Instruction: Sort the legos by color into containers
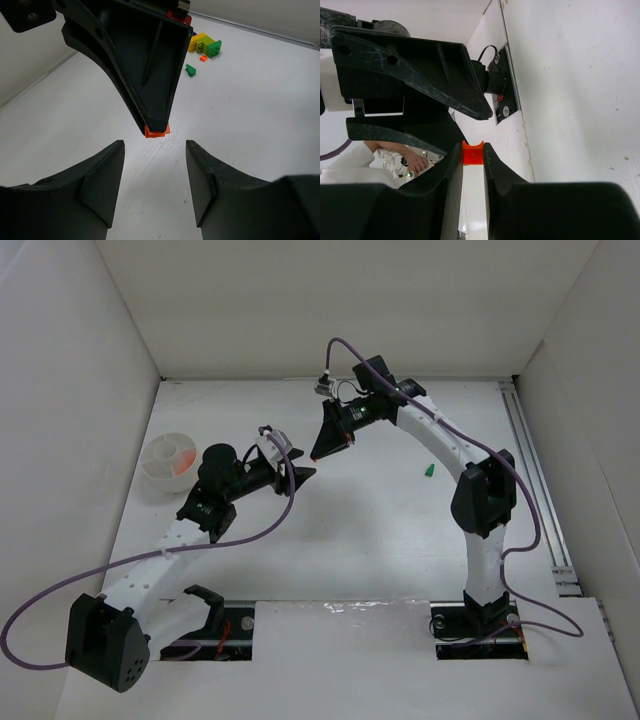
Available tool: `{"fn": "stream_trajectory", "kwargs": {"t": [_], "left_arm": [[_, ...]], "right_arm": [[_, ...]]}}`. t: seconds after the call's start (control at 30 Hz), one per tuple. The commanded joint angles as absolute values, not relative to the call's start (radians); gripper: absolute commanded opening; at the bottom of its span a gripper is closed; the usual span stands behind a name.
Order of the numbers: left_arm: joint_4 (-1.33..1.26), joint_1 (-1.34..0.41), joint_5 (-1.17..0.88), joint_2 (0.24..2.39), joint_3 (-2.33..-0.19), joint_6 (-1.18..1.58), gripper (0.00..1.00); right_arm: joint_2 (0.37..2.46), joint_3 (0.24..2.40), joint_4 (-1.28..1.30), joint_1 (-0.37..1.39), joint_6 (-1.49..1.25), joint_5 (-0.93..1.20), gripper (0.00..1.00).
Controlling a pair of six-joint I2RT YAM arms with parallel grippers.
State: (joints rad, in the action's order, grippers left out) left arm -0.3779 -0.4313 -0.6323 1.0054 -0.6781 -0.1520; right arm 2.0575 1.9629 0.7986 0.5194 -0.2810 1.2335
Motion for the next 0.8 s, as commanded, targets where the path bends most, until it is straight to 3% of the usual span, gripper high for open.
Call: {"fn": "stream_trajectory", "kwargs": {"t": [0.0,0.17,0.67,0.77], "left_arm": [[-0.439,-0.437,-0.650,1.003,-0.672,-0.140,0.47],[-0.448,-0.437,-0.650,1.003,-0.672,-0.140,0.43],[-0.476,-0.437,-0.650,1.003,-0.672,-0.130,0.43],[-0.476,-0.437,-0.650,1.003,-0.672,-0.130,0.36]], "right_arm": [[1.985,2.016,0.756,0.535,-0.284,1.223,0.09],[1.985,2.016,0.756,0.545,-0.284,1.223,0.09],[1.985,2.016,0.756,0.554,-0.284,1.204,0.09],[1.985,2.025,0.756,0.554,-0.284,1.204,0.09]]}}
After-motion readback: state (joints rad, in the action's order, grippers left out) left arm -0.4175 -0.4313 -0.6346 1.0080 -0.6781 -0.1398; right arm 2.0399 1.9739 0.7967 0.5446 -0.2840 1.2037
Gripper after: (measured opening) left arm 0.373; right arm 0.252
